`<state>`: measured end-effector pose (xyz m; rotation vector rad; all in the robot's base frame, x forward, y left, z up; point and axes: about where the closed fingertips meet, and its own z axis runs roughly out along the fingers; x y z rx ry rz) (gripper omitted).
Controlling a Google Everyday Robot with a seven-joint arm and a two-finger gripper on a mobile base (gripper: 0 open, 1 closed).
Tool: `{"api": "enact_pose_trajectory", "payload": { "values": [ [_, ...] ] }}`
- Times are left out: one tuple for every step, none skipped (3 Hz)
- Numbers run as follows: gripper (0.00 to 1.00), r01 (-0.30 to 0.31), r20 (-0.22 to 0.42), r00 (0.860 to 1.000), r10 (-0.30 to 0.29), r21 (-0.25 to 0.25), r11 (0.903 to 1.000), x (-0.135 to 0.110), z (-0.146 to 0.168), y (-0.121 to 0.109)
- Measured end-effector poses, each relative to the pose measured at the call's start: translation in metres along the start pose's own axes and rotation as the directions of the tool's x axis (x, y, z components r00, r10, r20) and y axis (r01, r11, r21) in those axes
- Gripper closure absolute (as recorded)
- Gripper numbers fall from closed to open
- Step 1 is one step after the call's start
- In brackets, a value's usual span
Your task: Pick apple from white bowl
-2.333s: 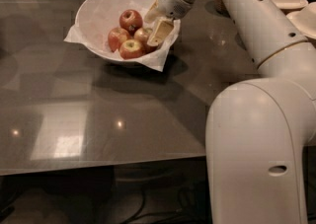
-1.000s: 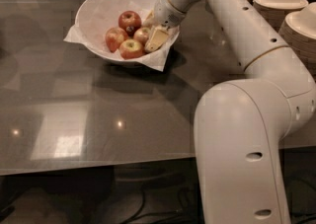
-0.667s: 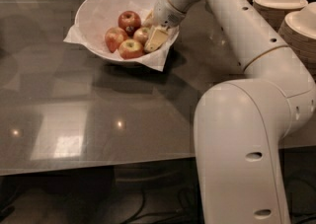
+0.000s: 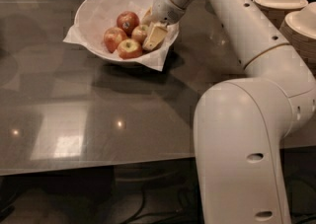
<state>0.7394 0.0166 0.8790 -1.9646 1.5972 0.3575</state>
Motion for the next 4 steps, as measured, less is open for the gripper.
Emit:
{"api": "enact_pose_trajectory", "payload": {
  "values": [
    [1.00,0.029,0.002,1.000,-0.029,0.025,0.9993,-0.011,-0.018,-0.002],
    [1.00,0.056,0.017,0.998,-0.057,0.060,0.9966,-0.022,-0.043,-0.003],
    [1.00,0.078,0.069,0.994,-0.086,0.104,0.9915,-0.034,-0.076,0.000],
    [1.00,0.105,0.125,0.984,-0.125,0.154,0.9825,-0.051,-0.118,0.009]
  ]
}}
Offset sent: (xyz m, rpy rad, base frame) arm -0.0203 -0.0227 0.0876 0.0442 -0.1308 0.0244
